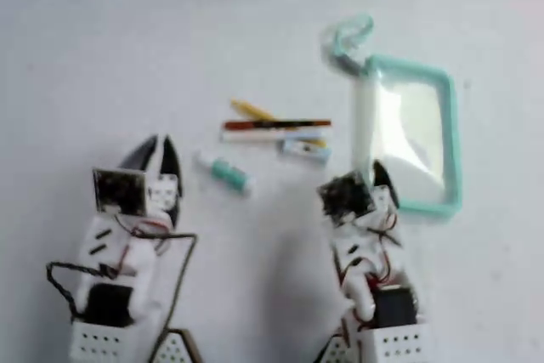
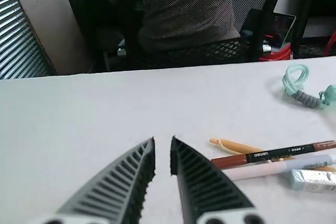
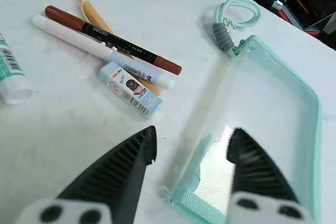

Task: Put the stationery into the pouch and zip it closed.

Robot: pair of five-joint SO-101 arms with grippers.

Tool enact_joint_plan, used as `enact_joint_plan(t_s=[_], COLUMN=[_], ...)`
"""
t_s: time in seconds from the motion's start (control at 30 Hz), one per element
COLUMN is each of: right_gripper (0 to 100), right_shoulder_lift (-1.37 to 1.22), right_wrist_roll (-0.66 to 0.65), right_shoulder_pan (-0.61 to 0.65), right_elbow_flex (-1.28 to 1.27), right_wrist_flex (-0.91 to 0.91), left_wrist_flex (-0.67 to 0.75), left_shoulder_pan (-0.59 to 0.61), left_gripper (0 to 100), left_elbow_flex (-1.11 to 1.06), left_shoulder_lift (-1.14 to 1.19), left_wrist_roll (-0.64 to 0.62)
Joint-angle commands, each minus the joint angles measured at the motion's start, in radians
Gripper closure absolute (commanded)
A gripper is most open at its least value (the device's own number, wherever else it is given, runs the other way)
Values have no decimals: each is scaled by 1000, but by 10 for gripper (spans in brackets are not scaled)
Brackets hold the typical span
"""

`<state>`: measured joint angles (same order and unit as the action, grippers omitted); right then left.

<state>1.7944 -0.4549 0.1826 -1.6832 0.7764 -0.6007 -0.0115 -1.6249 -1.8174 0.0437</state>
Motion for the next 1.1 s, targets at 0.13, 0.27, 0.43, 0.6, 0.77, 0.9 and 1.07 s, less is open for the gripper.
enact_joint_plan(t_s=[0.13,0.27,0.43,0.6,0.77,0.9,1.07], right_gripper=[719,983,730,747,796,797,800], right_shoulder_lift=[4,5,5,4,-19,-206,-653], right_wrist_roll=[-6,-26,-21,52,55,57,57], right_shoulder_pan=[-8,-10,-8,-8,36,58,51], right_elbow_flex=[-6,-6,-6,68,221,381,689], right_wrist_flex=[-21,-10,-33,-97,-93,-93,-91], left_wrist_flex=[-43,-44,-51,-78,-95,-101,-101], left_shoulder_pan=[1,-16,-64,-73,-76,-91,-90], left_gripper=[928,928,928,928,928,927,924], left_elbow_flex=[11,5,3,6,11,35,60], left_shoulder_lift=[-7,-7,-4,-4,-2,-2,35], left_wrist_roll=[49,51,86,86,66,68,69])
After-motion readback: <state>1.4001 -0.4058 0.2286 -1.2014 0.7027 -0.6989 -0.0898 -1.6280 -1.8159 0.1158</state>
